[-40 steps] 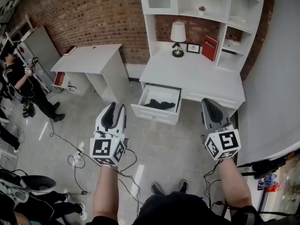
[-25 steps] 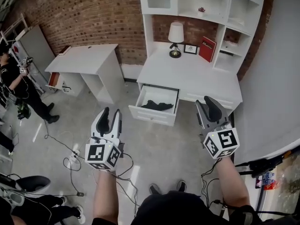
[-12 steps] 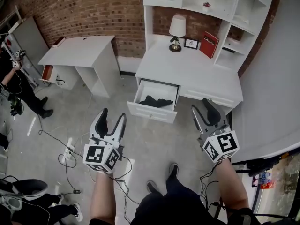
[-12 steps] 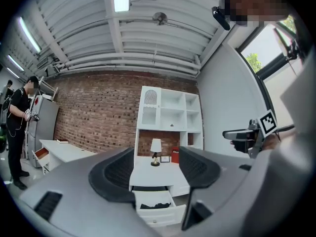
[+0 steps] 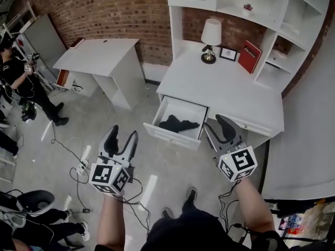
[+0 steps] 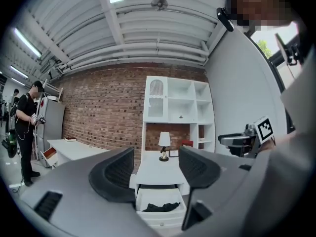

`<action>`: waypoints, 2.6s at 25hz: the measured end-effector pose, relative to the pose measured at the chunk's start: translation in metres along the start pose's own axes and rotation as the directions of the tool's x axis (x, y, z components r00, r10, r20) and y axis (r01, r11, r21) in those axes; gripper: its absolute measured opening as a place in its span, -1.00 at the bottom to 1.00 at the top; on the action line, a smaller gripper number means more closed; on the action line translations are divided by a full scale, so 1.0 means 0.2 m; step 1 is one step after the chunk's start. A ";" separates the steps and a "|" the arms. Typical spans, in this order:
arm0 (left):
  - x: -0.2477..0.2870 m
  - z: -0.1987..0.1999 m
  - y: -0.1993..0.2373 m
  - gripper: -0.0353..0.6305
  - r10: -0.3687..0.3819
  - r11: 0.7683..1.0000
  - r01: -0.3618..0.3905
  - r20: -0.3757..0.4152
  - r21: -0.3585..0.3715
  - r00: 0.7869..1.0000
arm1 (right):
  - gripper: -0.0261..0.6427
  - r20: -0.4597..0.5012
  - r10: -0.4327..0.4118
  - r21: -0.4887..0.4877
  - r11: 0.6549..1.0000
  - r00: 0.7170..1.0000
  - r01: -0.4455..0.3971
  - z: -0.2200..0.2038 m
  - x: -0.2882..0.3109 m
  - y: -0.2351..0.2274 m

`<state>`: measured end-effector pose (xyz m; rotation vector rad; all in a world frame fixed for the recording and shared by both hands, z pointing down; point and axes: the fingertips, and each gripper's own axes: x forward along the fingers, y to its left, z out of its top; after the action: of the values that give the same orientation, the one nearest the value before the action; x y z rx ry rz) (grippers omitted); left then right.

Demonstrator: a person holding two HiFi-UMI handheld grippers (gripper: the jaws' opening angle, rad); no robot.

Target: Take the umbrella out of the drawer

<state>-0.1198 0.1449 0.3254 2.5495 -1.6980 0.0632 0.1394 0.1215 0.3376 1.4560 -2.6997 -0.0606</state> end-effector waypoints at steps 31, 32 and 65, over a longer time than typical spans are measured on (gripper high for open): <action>0.97 -0.19 0.61 -0.09 -0.098 0.993 0.092 -0.090 -0.069 0.991 | -0.41 -0.470 0.147 -0.064 0.978 0.870 -0.200 -0.95 1.02 -0.31; 0.99 -0.21 0.65 -0.09 -0.101 0.992 0.093 -0.091 -0.081 0.991 | -0.41 -0.491 0.141 -0.063 0.978 0.860 -0.196 -0.99 1.05 -0.30; 1.17 -0.86 0.94 -0.09 0.040 0.976 -0.120 -0.396 -0.179 0.917 | -0.03 -0.897 0.353 0.051 0.684 0.268 -0.728 -2.46 1.41 -0.09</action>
<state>-0.2017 -0.1273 0.5235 2.1421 -1.5621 0.3620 0.0406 -0.1246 0.8396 0.1471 -1.9419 0.1526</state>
